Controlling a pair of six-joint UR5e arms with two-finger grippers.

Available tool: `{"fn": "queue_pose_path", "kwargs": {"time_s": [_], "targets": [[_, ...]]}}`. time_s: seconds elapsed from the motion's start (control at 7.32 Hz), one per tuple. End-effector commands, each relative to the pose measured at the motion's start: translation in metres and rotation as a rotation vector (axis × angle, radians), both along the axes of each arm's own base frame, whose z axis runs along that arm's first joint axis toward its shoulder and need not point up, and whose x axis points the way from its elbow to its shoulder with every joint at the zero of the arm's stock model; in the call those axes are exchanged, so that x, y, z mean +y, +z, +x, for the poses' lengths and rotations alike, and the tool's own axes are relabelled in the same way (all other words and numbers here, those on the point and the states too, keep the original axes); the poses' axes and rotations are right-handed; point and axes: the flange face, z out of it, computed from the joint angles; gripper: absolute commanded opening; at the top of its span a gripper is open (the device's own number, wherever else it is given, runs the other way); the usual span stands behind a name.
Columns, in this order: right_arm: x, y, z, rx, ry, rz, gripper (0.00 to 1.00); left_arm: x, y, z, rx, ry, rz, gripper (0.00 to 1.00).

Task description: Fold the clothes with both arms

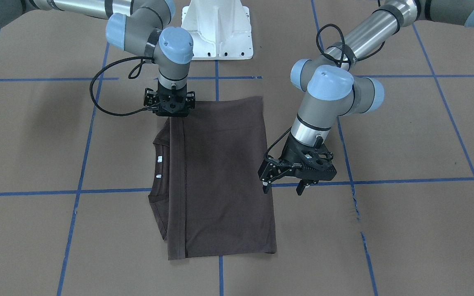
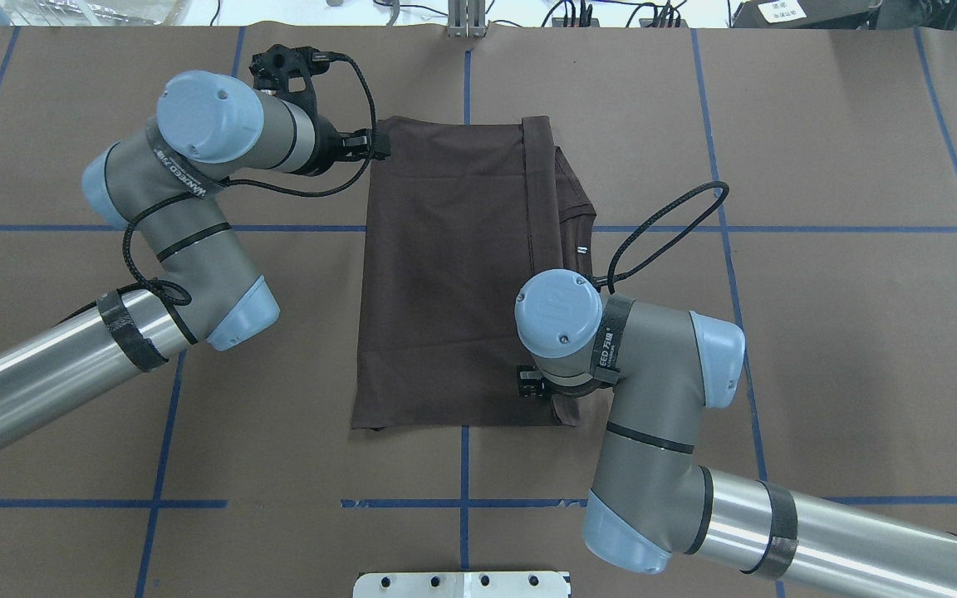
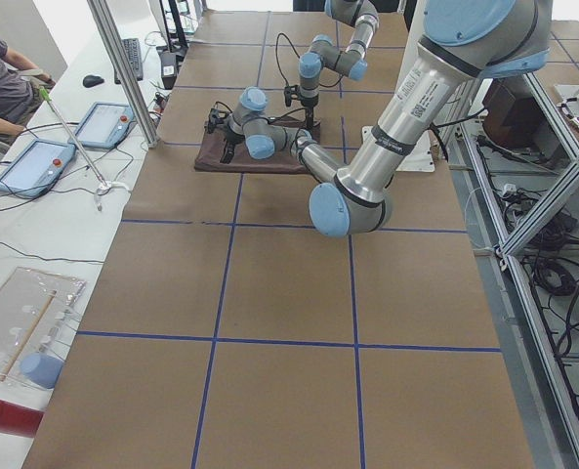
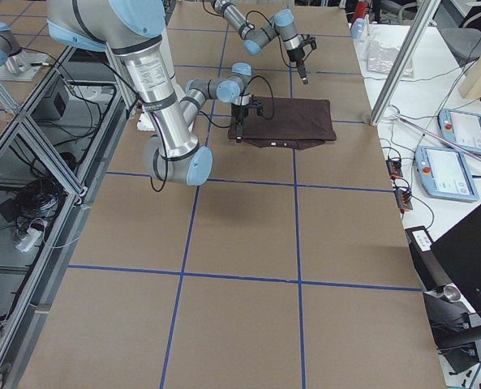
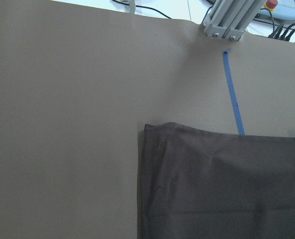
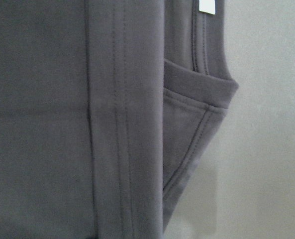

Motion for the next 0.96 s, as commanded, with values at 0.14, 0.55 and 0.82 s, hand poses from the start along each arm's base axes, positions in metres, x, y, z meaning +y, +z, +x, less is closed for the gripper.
{"fn": "queue_pose_path", "kwargs": {"time_s": [0.14, 0.55, 0.82], "targets": [[-0.009, 0.003, 0.006, 0.007, 0.012, 0.001, 1.0, 0.001, -0.001, 0.0, 0.002, 0.001, 0.002, 1.0], [-0.021, 0.015, 0.024, 0.027, 0.021, 0.0, 1.0, 0.002, -0.004, 0.001, 0.021, 0.002, 0.017, 1.0], [-0.029, 0.024, 0.039, 0.057, 0.028, -0.006, 1.0, 0.004, -0.004, 0.003, 0.025, 0.003, 0.01, 1.0]]}}
